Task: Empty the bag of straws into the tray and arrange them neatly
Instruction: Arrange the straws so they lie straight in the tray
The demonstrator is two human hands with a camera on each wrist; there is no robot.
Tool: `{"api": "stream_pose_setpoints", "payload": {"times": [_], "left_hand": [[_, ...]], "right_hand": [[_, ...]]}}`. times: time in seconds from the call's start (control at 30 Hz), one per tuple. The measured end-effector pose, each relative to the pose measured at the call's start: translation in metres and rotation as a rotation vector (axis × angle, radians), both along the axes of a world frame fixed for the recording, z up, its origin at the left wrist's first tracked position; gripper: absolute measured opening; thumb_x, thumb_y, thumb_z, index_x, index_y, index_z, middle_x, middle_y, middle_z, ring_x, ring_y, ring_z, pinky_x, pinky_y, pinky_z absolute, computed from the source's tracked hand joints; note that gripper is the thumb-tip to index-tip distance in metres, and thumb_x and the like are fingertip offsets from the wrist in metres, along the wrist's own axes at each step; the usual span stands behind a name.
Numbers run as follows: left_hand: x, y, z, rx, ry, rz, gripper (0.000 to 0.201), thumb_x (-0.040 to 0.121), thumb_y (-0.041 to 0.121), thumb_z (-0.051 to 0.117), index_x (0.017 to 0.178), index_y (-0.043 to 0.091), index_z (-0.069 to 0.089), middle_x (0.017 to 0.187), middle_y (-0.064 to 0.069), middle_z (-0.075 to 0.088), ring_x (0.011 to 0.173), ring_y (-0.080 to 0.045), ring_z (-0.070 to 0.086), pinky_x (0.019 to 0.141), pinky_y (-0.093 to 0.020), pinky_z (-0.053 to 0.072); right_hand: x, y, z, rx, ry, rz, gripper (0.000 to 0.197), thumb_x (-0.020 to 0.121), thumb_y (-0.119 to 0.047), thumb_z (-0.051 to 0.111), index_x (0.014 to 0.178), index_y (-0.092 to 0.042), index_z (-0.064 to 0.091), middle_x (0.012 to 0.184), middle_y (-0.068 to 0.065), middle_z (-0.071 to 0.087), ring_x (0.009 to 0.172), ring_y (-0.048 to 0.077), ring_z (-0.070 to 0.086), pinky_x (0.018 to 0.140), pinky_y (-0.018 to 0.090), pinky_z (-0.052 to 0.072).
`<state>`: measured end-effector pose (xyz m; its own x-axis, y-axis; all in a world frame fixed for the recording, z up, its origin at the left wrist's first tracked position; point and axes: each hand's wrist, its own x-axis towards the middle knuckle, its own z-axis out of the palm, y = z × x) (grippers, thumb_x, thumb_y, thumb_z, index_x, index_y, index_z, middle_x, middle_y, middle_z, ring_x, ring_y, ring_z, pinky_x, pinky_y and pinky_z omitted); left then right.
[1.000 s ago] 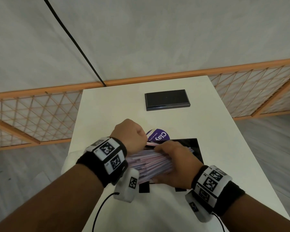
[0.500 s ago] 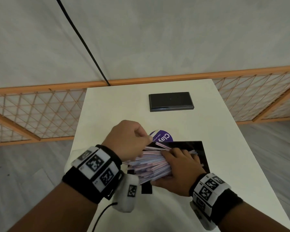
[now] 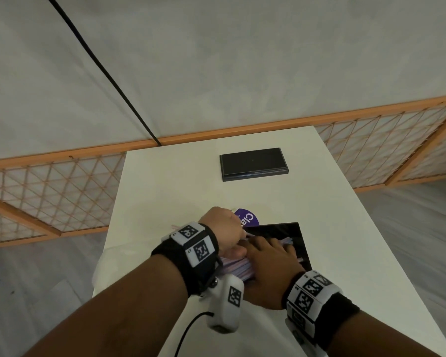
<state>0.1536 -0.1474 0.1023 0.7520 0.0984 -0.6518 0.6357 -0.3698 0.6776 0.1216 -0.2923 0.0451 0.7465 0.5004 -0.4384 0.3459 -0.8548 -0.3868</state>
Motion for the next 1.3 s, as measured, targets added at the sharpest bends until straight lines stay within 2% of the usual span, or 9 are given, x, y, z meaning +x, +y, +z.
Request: {"api": "stream_pose_setpoints", "payload": {"times": [0.1, 0.23, 0.47, 0.6, 0.73, 0.9, 1.0, 1.13, 1.3], "left_hand": [[0.001, 0.001, 0.000, 0.071, -0.063, 0.003, 0.020, 0.094, 0.005, 0.061, 0.110, -0.001, 0.072, 0.098, -0.018, 0.076, 0.083, -0.028, 0.077, 0.074, -0.040, 0.066], [-0.006, 0.005, 0.016, 0.173, -0.216, 0.010, 0.011, 0.088, 0.010, 0.070, 0.078, 0.014, 0.074, 0.068, -0.005, 0.077, 0.062, -0.020, 0.077, 0.067, -0.039, 0.066], [-0.035, 0.051, 0.040, 0.192, -0.223, -0.023, 0.013, 0.087, 0.013, 0.073, 0.075, 0.011, 0.070, 0.058, -0.004, 0.069, 0.054, -0.021, 0.070, 0.048, -0.030, 0.052], [-0.050, 0.073, 0.043, 0.208, -0.121, -0.129, 0.010, 0.093, 0.022, 0.068, 0.085, 0.017, 0.071, 0.081, -0.005, 0.074, 0.053, -0.016, 0.070, 0.046, -0.026, 0.046], [-0.053, 0.095, 0.038, 0.301, -0.223, 0.039, 0.016, 0.093, 0.029, 0.071, 0.085, 0.015, 0.070, 0.072, -0.004, 0.075, 0.040, -0.009, 0.054, 0.043, -0.024, 0.041], [-0.046, 0.074, 0.042, -0.393, -0.074, 0.519, 0.021, 0.090, 0.018, 0.075, 0.097, 0.001, 0.065, 0.097, -0.019, 0.066, 0.054, -0.025, 0.067, 0.043, -0.027, 0.053], [-0.041, 0.054, 0.045, -0.617, 0.070, 0.639, 0.034, 0.090, 0.024, 0.074, 0.109, 0.002, 0.056, 0.111, -0.021, 0.058, 0.069, -0.035, 0.074, 0.047, -0.031, 0.060], [-0.026, 0.035, 0.042, -0.531, 0.113, 0.628, 0.033, 0.093, 0.029, 0.072, 0.111, 0.007, 0.055, 0.122, -0.022, 0.051, 0.088, -0.041, 0.075, 0.046, -0.031, 0.058], [-0.016, 0.033, 0.042, -0.393, 0.061, 0.600, 0.049, 0.096, 0.041, 0.066, 0.128, 0.007, 0.052, 0.128, -0.019, 0.053, 0.070, -0.033, 0.071, 0.045, -0.029, 0.056]], "right_hand": [[0.001, -0.003, -0.001, 0.041, -0.014, -0.015, 0.089, 0.060, -0.086, 0.044, 0.140, -0.049, 0.026, 0.140, -0.012, 0.036, 0.128, 0.025, 0.038, 0.110, 0.056, 0.027], [0.000, -0.007, 0.002, 0.086, -0.059, -0.045, 0.095, 0.057, -0.090, 0.052, 0.137, -0.042, 0.033, 0.131, -0.015, 0.035, 0.120, 0.018, 0.041, 0.108, 0.051, 0.033], [0.005, -0.004, 0.010, 0.135, -0.111, -0.053, 0.105, 0.058, -0.086, 0.062, 0.143, -0.034, 0.026, 0.140, -0.017, 0.035, 0.127, 0.011, 0.037, 0.113, 0.044, 0.028], [0.008, 0.008, 0.004, 0.046, -0.054, 0.040, 0.113, 0.060, -0.093, 0.048, 0.151, -0.033, 0.018, 0.150, -0.014, 0.033, 0.136, 0.017, 0.036, 0.116, 0.052, 0.023], [0.012, 0.021, 0.000, -0.055, 0.003, 0.045, 0.111, 0.053, -0.096, 0.051, 0.147, -0.044, 0.022, 0.147, -0.013, 0.037, 0.134, 0.023, 0.037, 0.114, 0.057, 0.023], [0.018, 0.032, 0.010, -0.148, 0.067, 0.065, 0.108, 0.046, -0.097, 0.054, 0.137, -0.042, 0.036, 0.140, -0.014, 0.046, 0.130, 0.025, 0.040, 0.111, 0.060, 0.024], [0.021, 0.035, 0.016, -0.165, 0.123, 0.083, 0.107, 0.045, -0.096, 0.054, 0.138, -0.045, 0.034, 0.138, -0.013, 0.047, 0.133, 0.028, 0.038, 0.111, 0.063, 0.021], [0.022, 0.035, 0.020, -0.132, 0.168, 0.094, 0.102, 0.050, -0.090, 0.058, 0.139, -0.051, 0.030, 0.141, -0.010, 0.044, 0.139, 0.034, 0.032, 0.111, 0.068, 0.017], [0.023, 0.038, 0.021, -0.140, 0.157, 0.113, 0.099, 0.050, -0.088, 0.063, 0.136, -0.054, 0.031, 0.141, -0.007, 0.047, 0.136, 0.037, 0.035, 0.107, 0.071, 0.015]]}}
